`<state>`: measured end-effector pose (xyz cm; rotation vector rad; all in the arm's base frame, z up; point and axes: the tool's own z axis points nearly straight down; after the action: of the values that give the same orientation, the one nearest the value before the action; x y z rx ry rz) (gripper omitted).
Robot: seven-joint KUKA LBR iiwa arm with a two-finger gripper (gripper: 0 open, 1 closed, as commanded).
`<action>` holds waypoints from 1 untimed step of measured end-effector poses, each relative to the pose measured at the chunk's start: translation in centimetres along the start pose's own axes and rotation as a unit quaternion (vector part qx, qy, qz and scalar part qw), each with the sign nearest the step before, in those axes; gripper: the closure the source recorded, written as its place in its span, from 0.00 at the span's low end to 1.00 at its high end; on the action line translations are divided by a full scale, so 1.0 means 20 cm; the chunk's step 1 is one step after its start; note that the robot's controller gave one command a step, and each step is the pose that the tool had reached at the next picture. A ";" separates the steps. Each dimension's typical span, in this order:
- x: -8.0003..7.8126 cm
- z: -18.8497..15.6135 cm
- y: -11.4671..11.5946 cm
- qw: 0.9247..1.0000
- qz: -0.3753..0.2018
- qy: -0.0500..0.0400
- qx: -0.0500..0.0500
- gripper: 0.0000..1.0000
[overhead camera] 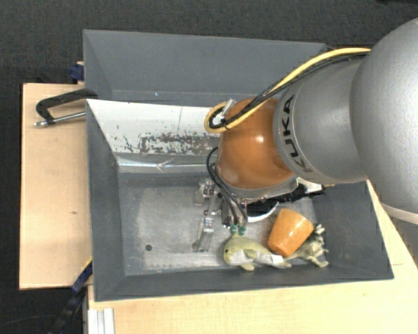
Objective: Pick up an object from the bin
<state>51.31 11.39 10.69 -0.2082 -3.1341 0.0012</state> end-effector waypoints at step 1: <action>-0.12 -0.15 -0.32 1.000 -0.025 -0.005 0.000 0.00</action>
Offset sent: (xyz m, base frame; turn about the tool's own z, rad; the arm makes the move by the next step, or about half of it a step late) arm 0.0121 -0.0633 0.0266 -0.0550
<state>52.77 4.67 13.60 -0.1312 -3.1476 0.0014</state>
